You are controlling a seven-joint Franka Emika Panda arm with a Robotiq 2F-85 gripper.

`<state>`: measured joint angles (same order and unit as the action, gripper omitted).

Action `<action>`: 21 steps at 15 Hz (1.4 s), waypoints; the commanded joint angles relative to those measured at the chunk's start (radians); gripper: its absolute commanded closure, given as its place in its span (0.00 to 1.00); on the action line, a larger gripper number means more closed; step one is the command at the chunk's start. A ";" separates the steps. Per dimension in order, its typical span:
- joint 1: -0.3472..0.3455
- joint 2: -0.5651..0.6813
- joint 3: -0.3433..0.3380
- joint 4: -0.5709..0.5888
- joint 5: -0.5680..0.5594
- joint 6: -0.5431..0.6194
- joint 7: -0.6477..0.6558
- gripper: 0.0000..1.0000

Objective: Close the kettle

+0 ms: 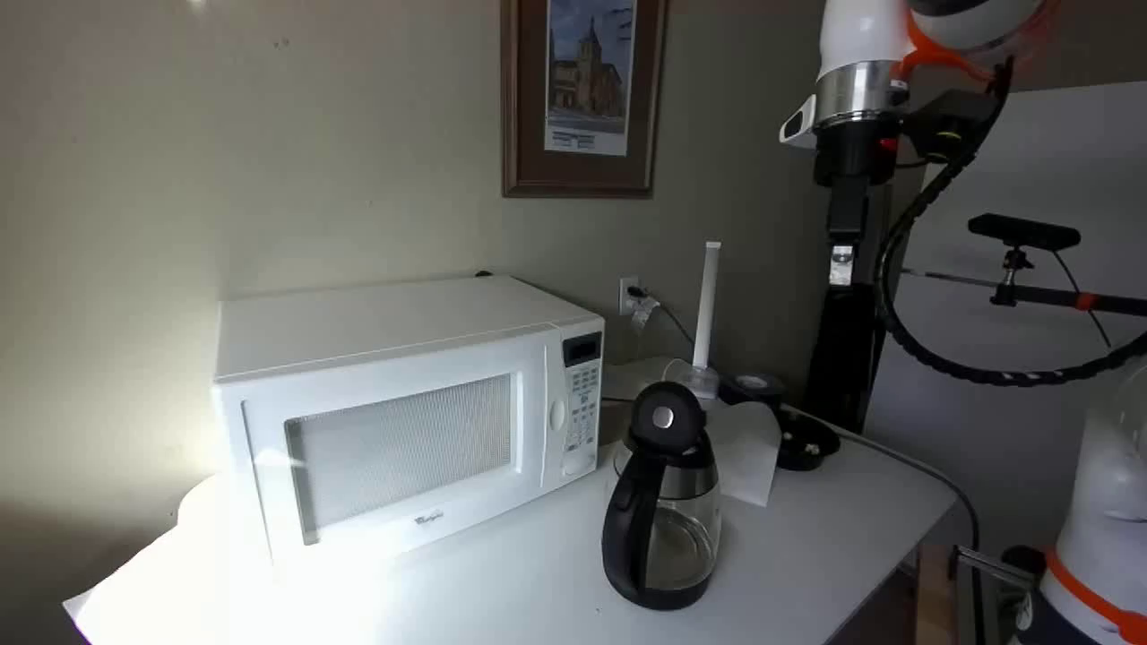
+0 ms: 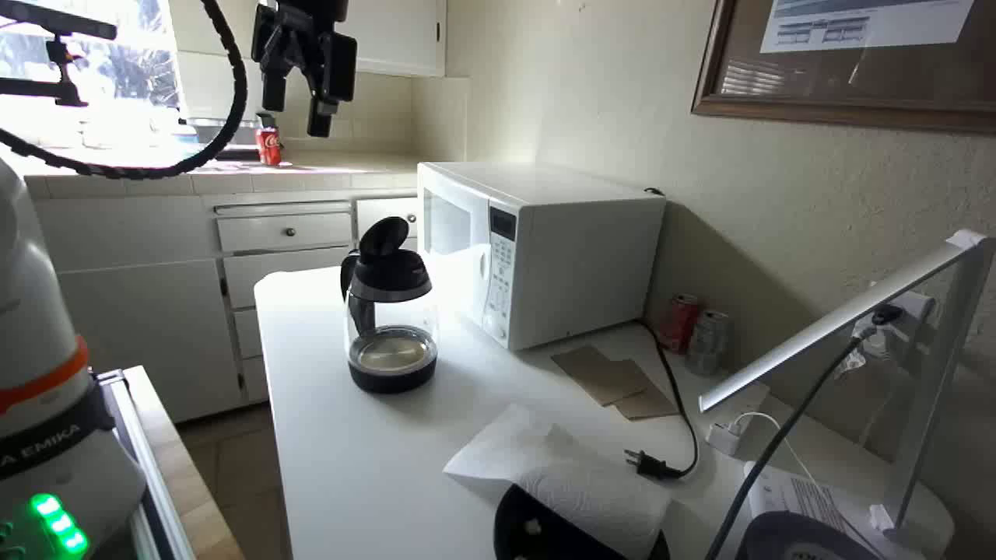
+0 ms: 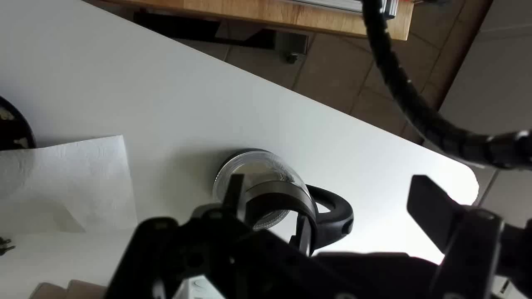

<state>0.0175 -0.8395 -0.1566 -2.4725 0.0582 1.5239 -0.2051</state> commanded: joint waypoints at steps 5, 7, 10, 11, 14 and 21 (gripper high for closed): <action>-0.012 0.003 0.008 0.002 0.005 -0.002 -0.007 0.00; -0.001 0.028 0.027 0.012 0.018 0.009 0.007 0.00; 0.037 0.092 0.115 0.037 0.025 0.060 0.045 0.00; 0.048 0.112 0.146 0.046 0.027 0.088 0.063 0.00; 0.063 0.180 0.240 0.061 -0.005 0.206 0.137 0.00; 0.037 0.317 0.369 0.050 -0.194 0.360 0.347 0.51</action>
<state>0.0726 -0.5839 0.1787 -2.4328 -0.0569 1.8592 0.0584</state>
